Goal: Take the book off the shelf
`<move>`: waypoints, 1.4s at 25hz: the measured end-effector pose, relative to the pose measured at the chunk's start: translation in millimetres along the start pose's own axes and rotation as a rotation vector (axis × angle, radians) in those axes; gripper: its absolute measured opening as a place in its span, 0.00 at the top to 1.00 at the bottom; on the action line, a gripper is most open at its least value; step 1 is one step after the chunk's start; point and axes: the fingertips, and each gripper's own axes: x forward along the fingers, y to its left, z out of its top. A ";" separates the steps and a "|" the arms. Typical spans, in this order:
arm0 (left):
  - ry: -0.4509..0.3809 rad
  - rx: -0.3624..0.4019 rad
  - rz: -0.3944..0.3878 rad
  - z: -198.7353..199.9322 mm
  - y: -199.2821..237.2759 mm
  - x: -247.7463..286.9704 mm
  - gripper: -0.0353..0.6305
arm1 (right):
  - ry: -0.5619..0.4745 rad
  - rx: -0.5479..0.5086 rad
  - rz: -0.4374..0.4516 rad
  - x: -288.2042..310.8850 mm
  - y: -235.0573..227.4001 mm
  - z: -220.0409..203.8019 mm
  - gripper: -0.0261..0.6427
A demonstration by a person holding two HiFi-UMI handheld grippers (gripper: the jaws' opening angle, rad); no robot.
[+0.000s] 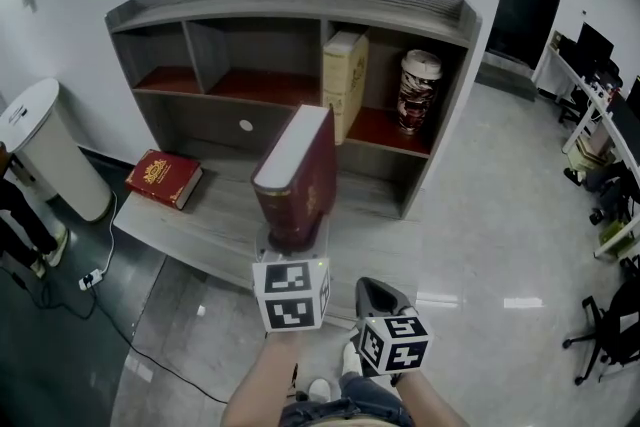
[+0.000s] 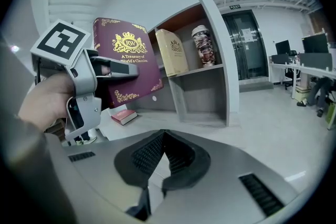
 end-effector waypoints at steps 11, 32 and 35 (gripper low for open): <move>0.021 -0.004 0.027 -20.7 26.4 -30.4 0.63 | 0.006 -0.023 0.036 0.1 29.5 -8.2 0.95; 0.063 -0.031 0.088 -58.4 69.0 -81.1 0.63 | 0.008 -0.112 0.131 6.1 90.8 -13.5 0.95; 0.070 -0.036 0.094 -63.1 73.0 -87.4 0.63 | 0.017 -0.121 0.143 7.6 99.0 -16.0 0.95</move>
